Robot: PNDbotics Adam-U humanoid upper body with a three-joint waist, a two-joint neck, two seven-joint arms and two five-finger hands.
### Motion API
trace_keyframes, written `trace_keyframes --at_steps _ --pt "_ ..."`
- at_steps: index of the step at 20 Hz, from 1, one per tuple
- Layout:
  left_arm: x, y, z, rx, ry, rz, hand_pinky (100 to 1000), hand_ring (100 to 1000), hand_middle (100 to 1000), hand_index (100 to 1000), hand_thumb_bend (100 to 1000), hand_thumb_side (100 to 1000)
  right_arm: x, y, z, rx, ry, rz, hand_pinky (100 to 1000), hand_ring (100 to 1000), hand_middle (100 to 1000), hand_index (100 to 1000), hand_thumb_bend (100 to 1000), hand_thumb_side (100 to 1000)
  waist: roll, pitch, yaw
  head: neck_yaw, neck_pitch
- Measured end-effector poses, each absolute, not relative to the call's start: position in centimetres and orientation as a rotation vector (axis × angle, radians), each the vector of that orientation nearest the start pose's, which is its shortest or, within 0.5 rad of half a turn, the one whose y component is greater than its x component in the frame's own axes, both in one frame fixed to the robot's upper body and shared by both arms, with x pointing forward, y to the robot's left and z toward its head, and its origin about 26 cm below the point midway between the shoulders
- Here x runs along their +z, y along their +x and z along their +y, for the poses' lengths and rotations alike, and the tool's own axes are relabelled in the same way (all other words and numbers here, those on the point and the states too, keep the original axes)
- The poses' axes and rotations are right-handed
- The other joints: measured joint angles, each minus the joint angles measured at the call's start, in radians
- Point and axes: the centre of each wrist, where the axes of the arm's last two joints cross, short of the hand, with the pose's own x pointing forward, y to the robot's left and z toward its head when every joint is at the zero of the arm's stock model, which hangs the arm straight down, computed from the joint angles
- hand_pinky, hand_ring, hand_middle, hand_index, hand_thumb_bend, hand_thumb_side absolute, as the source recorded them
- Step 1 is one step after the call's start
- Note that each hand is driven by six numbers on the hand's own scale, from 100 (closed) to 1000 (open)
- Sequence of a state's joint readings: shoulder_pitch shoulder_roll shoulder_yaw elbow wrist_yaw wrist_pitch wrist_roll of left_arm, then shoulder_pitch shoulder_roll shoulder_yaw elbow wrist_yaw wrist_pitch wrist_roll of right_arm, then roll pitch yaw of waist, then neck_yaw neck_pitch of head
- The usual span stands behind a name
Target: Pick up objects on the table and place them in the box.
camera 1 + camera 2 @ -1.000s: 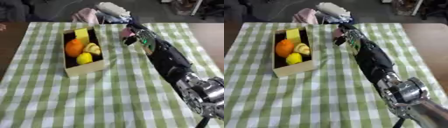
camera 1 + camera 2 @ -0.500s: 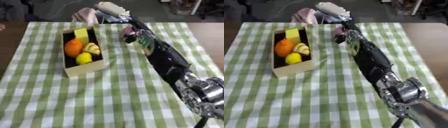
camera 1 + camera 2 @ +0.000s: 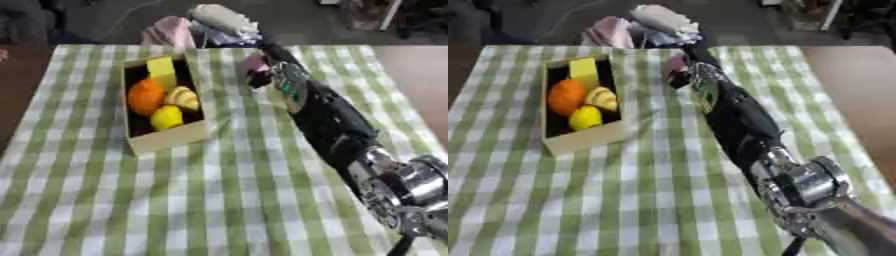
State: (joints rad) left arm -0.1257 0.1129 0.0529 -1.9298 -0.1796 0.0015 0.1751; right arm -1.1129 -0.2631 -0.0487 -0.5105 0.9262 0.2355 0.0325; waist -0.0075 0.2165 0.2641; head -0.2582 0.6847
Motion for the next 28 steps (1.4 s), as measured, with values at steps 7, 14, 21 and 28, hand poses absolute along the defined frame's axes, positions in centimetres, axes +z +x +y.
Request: trace_keyframes --at_steps 7,14,21,28 --pt "12.3 28.9 25.8 -0.03 0.382 -2.063 723 535 710 830 385 783 14.6 51.2 -24.0 0.829 -0.936 -1.208 859 881 916 1000 100 200 0.0 0.002 0.002 -0.003 -0.001" --pt "12.4 28.9 25.8 -0.032 0.38 -2.065 724 535 710 830 384 783 14.2 51.0 -23.7 0.765 -1.058 -1.286 677 513 587 881 100 203 0.0 0.002 0.003 -0.007 -0.005" --pt "12.4 28.9 25.8 -0.032 0.38 -2.066 725 536 710 830 383 780 15.2 51.1 -23.0 0.687 -1.231 -1.484 673 468 519 849 100 223 0.0 0.002 -0.005 -0.006 -0.008" --pt "12.4 28.9 25.9 -0.023 0.386 -2.066 724 536 710 829 386 772 17.8 51.0 -20.1 0.855 -1.138 -1.66 693 491 547 863 100 214 0.0 0.002 -0.012 0.002 -0.009"
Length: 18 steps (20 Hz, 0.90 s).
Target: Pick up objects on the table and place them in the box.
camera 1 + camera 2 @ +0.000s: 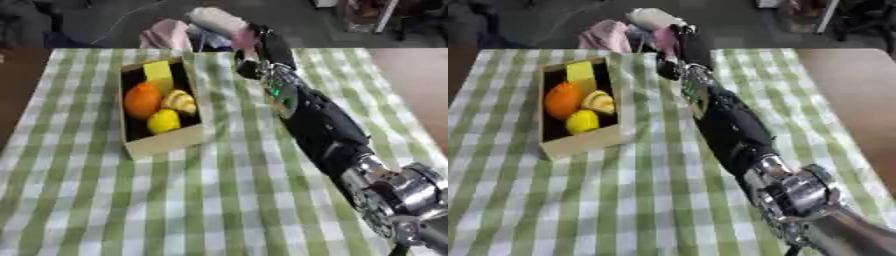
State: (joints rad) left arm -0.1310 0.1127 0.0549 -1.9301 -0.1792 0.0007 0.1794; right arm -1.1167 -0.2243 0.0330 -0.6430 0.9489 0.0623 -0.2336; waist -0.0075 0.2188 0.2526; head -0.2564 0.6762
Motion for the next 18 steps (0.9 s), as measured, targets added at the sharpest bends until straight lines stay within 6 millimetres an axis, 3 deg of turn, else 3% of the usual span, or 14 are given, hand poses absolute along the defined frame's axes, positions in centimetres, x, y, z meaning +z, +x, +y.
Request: trace_keyframes --at_steps 6,10,18 --pt "12.5 28.9 26.0 -0.006 0.399 -2.072 723 536 709 829 390 764 20.0 50.1 -15.3 1.157 -0.939 -1.796 710 531 586 887 100 207 0.0 0.0 0.003 -0.001 0.0" --pt "12.7 28.8 26.1 0.009 0.404 -2.08 723 536 709 829 391 762 20.4 49.3 -12.6 1.308 -0.798 -1.829 724 564 615 905 100 201 0.0 -0.001 0.01 -0.003 0.0" --pt "12.8 28.9 26.0 0.02 0.402 -2.089 722 535 708 828 394 761 19.2 48.7 -10.3 1.431 -0.692 -1.783 732 593 662 942 100 198 0.0 -0.001 0.018 -0.014 0.0"
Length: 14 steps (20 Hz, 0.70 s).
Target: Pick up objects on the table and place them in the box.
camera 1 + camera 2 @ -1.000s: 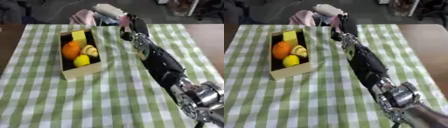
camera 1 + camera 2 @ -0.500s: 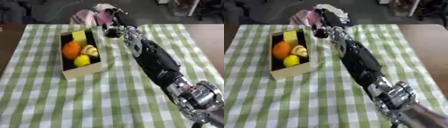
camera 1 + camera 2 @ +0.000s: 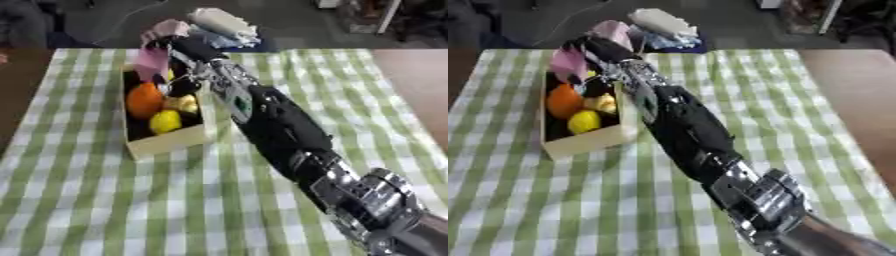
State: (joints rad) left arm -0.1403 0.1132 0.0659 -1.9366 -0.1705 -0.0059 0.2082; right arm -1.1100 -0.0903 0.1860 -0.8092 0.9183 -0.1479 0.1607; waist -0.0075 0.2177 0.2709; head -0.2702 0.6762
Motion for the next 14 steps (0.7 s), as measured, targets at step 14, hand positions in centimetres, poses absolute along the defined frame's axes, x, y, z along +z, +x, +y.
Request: trace_keyframes --at_steps 14 --pt "12.8 28.9 26.0 0.021 0.401 -2.088 723 535 709 828 396 763 17.8 48.6 -9.7 1.524 -0.741 -1.642 842 816 872 998 100 208 0.0 0.0 -0.003 -0.004 0.0"
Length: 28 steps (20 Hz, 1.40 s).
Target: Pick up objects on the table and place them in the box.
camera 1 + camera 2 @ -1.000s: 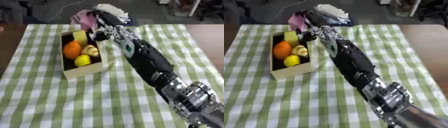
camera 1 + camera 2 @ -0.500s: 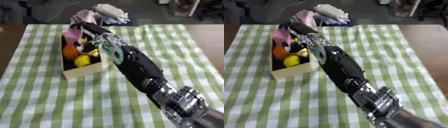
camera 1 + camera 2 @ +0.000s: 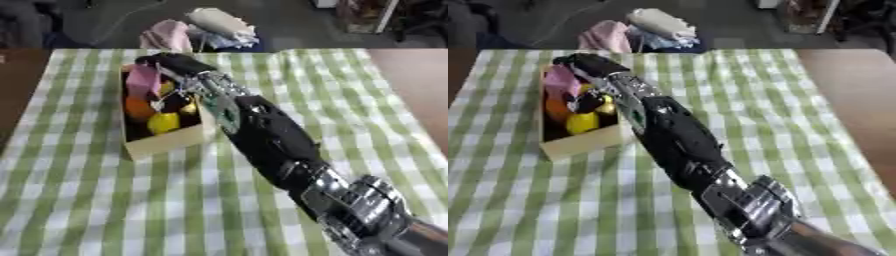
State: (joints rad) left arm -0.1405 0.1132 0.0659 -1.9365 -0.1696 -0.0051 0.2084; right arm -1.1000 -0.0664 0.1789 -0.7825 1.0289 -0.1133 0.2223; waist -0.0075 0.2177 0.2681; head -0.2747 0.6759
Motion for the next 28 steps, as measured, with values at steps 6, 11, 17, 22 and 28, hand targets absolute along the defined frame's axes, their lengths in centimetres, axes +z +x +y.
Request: trace_keyframes --at_steps 6,11,17,22,28 --pt "12.8 28.9 26.0 0.019 0.403 -2.088 723 535 709 829 397 764 17.3 49.0 -10.9 1.522 -0.738 -1.539 912 906 951 1000 100 452 0.0 0.0 -0.006 0.001 0.0" --pt "12.8 28.9 26.1 0.019 0.403 -2.087 723 535 709 829 397 764 17.4 49.2 -11.6 1.552 -0.707 -1.476 961 957 986 1000 100 557 0.0 0.0 -0.01 0.001 0.0" --pt "12.8 28.9 26.2 0.023 0.409 -2.086 723 535 709 829 400 763 18.6 49.4 -12.3 1.595 -0.675 -1.451 995 988 1000 1000 100 530 0.0 0.0 -0.02 0.008 0.0" --pt "12.6 28.8 26.3 0.022 0.413 -2.079 724 535 710 829 401 763 21.0 49.4 -12.9 1.625 -0.654 -1.481 1000 998 1000 1000 100 500 0.0 -0.001 -0.031 0.012 0.0" --pt "12.4 28.7 26.4 0.022 0.416 -2.07 724 536 710 829 401 763 23.4 48.7 -12.8 1.658 -0.606 -1.548 1000 995 1000 1000 100 431 0.0 -0.011 -0.049 0.02 0.001"
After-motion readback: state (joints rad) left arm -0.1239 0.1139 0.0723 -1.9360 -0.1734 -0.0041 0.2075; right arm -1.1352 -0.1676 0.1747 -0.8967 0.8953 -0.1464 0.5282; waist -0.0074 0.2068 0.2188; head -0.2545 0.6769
